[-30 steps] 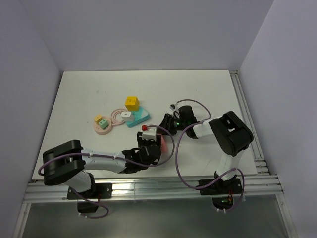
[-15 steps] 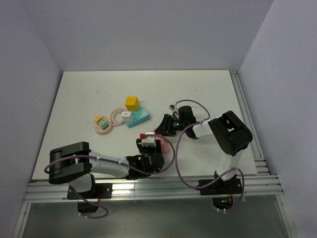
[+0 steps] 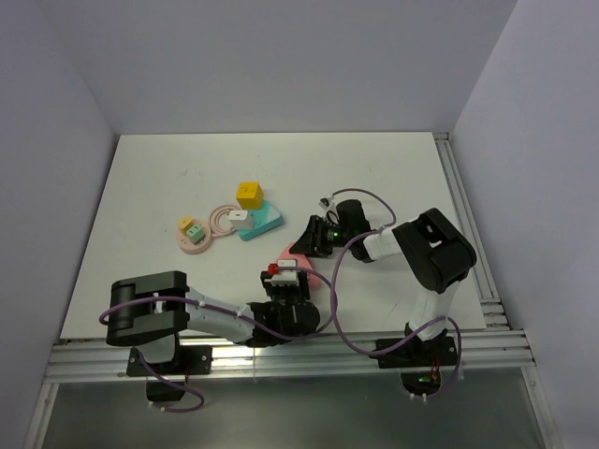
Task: Insert the plug
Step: Insert the plug into the socket.
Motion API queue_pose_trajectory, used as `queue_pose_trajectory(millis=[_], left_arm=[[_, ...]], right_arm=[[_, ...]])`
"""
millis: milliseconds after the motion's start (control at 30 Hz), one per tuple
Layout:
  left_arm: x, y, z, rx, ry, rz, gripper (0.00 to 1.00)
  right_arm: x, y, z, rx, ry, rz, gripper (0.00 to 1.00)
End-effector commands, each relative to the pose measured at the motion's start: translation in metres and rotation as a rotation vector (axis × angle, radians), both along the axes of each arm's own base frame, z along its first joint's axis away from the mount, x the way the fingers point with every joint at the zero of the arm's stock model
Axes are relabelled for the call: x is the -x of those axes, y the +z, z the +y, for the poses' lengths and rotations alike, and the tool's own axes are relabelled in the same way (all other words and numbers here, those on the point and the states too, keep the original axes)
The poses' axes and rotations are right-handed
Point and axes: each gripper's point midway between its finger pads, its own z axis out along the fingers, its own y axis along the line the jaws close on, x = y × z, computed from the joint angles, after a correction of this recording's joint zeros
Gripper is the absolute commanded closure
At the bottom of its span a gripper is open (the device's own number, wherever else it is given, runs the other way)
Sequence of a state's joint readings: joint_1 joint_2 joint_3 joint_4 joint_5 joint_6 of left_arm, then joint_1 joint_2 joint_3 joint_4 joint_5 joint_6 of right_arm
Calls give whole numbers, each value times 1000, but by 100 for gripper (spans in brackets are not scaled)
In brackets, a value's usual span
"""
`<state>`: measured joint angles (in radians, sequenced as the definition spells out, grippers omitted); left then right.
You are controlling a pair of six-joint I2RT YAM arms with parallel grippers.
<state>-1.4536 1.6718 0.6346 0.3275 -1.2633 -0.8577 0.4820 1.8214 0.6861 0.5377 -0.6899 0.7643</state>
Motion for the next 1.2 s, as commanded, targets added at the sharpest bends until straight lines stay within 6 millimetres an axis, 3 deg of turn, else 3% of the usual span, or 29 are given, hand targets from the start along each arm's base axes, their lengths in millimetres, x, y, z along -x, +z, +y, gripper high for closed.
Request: queue_pose_trajectory(millis=[0,100,367,567,867,1033,1167], left_arm=[[67,-129,23,-279,-267,454,100],[68,-134,27,-280,-285,484,100],[62,-116,17,-263,-371,510,100],[59,-119,27,-322,-383,545,99],[60,-106,19,-316,-446,531,89],[56,-113,24,-332,-452,579,99],[61,-128,24,-307,-474,650,100]], right_arm=[[-11,-6,0,32,-71,27,86],[-11,-6,0,33,-68,24,86],[-11,-4,0,35,-69,17,85],[-11,-4,-1,41,-71,13,85],[-11,-4,-1,43,-71,12,85],[-12,-2,-1,40,-72,8,85],[-11,-3,-2,43,-69,6,85]])
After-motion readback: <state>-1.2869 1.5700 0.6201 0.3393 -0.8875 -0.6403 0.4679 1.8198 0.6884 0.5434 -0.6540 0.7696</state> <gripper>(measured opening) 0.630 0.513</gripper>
